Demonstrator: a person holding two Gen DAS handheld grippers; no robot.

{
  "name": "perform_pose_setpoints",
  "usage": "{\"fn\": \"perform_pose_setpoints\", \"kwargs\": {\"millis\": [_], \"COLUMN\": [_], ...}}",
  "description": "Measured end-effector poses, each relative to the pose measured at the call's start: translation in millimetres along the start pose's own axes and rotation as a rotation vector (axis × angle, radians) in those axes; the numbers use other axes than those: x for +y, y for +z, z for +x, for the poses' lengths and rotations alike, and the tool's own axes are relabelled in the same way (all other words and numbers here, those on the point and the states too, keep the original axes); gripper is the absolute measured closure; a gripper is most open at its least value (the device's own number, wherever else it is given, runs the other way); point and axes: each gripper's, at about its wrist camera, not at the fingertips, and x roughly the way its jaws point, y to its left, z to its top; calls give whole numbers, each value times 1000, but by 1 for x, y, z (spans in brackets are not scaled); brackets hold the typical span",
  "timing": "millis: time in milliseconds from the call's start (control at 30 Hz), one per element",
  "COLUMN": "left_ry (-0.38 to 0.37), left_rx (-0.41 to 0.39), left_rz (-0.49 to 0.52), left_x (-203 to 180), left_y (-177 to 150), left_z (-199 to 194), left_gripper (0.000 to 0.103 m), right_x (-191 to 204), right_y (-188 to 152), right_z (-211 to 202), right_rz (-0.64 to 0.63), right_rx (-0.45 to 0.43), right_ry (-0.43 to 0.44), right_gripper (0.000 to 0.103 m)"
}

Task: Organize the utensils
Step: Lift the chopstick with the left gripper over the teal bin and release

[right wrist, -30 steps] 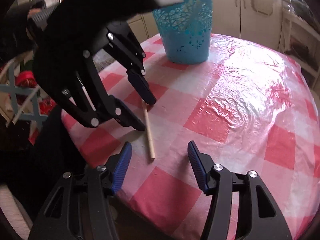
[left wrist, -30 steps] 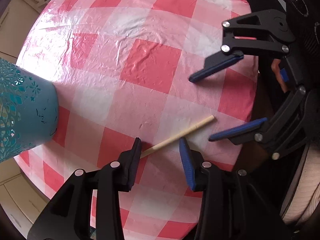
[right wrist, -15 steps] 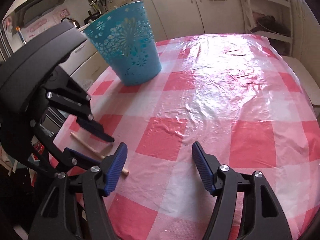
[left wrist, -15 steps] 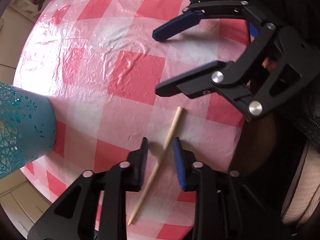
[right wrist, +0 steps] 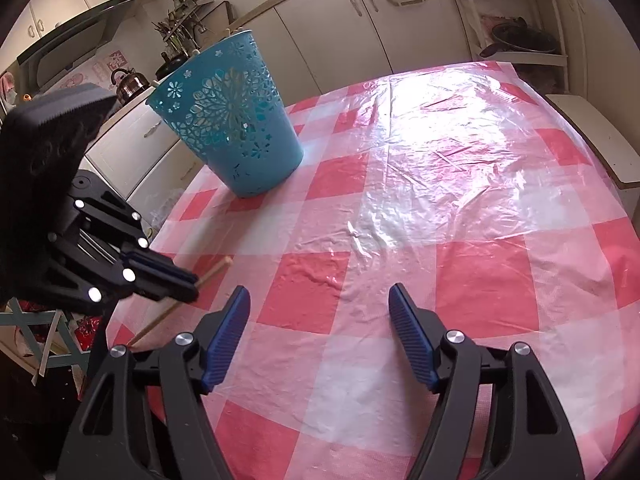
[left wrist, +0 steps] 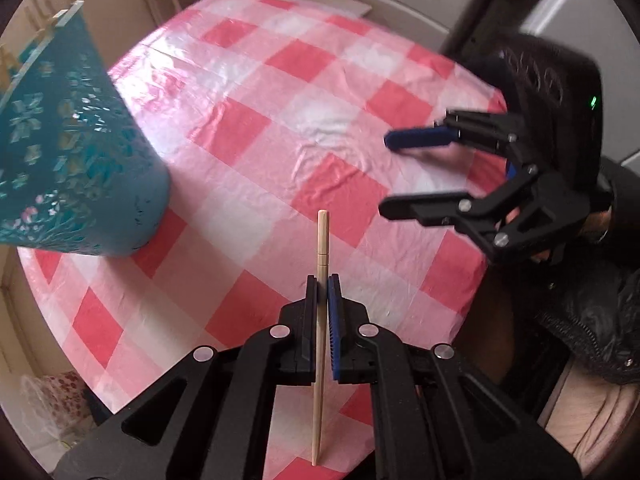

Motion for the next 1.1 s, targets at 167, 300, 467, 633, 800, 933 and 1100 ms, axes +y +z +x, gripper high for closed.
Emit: {"fn": "perform_pose_setpoints", "kwargs": {"millis": [167,300,467,633,800,933,1100], "left_ry": [-64,-90,-46,148,282,289,276], "left_rx": [-307,-553,-803,-969,-981,-962,-966], "left_rz": [-169,-274,-347,-388,-468,-518,-551], "left_x": [25,41,70,85,108,116,128], "left_y": [-10,6,8,29,42,39,37], "left_z": [-70,-120,-199,-218,-195,-165,-157], "left_gripper": [98,98,98,98,98,98,98], "right_x": [4,6,9,7,7,8,9], "right_y": [-2,-2,-3,-3,-3,-3,-3], "right_z": [2,4,4,4,4,5,5], "right_rz": [-23,-37,-60,-52,-53,-55,-58], "right_rx": [-9,-16,-19,-23,-23,-23,-22], "right_ry": [-7,-11,-22,-10,-10,-12,-14], "right_gripper": [29,28,26,25,25,24,23]}}
